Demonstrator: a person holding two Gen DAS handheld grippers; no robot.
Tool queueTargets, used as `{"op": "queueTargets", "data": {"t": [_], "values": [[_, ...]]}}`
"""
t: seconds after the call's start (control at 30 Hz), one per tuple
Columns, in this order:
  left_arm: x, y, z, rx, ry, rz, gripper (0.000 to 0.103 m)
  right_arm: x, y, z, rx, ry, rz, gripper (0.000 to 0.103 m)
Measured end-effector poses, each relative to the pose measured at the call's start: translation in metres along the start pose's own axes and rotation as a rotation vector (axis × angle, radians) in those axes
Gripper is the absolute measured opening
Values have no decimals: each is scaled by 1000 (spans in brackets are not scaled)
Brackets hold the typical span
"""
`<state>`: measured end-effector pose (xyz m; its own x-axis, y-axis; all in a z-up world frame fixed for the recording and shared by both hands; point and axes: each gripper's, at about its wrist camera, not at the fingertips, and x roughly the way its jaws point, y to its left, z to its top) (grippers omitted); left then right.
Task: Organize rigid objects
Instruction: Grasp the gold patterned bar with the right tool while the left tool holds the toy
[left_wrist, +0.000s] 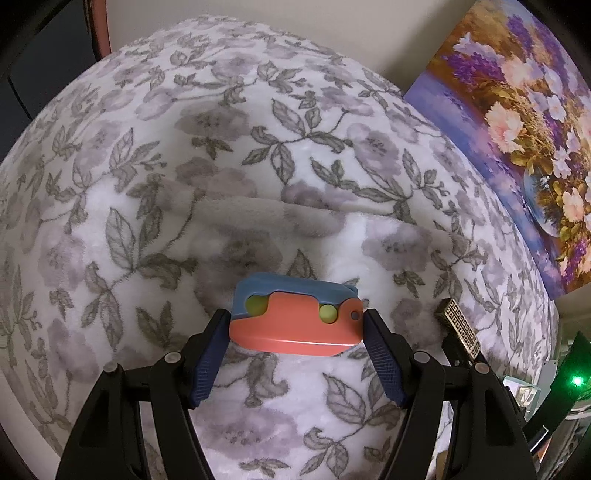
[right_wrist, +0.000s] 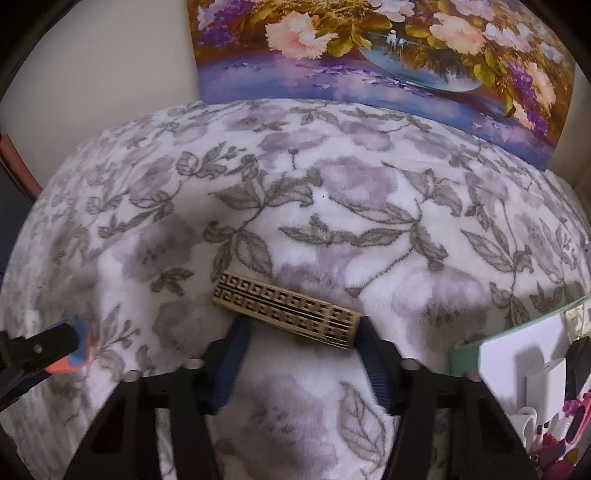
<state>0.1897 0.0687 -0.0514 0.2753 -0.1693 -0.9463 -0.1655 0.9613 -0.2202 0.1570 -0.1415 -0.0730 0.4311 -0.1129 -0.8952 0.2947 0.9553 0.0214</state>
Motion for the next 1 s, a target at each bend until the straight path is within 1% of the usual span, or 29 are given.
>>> {"op": "queueTargets", "data": {"t": [0.03, 0.1, 0.13, 0.23, 0.27, 0.33, 0.43, 0.47, 0.57, 0.63, 0.77, 0.83, 1.0], "values": [[-3, -3, -1, 9, -5, 1, 73, -2, -2, -1, 0, 7, 3, 49], [-7, -5, -3, 13, -11, 0, 73, -5, -7, -4, 11, 13, 24, 48], [-9, -6, -4, 16, -13, 2, 73, -6, -11, -5, 24, 20, 56, 49], [-12, -9, -5, 20, -21, 1, 73, -9, -20, -7, 55, 23, 86, 50], [-13, -10, -5, 21, -23, 0, 73, -9, -22, -7, 62, 21, 91, 53], [-12, -11, -6, 24, -22, -4, 73, -11, -23, -6, 75, 12, 107, 72], [-8, -10, -4, 22, -17, -5, 73, -7, -19, -3, 92, 25, 154, 82], [-7, -9, -3, 19, -15, -5, 73, -5, -16, -2, 98, 28, 155, 83], [-3, -4, -1, 9, -13, 6, 73, 2, -8, 3, 122, 32, 138, 86], [-1, -1, 0, 6, -14, 20, 73, 6, -3, 5, 149, 29, 112, 91], [5, 3, 2, 1, -6, 26, 73, 10, 1, 11, 206, 18, 72, 93], [8, 5, 2, -4, 2, 19, 73, 13, 5, 13, 216, 16, 27, 93], [9, 6, 3, -6, 6, 11, 73, 18, 15, 14, 185, 15, -72, 93]]}}
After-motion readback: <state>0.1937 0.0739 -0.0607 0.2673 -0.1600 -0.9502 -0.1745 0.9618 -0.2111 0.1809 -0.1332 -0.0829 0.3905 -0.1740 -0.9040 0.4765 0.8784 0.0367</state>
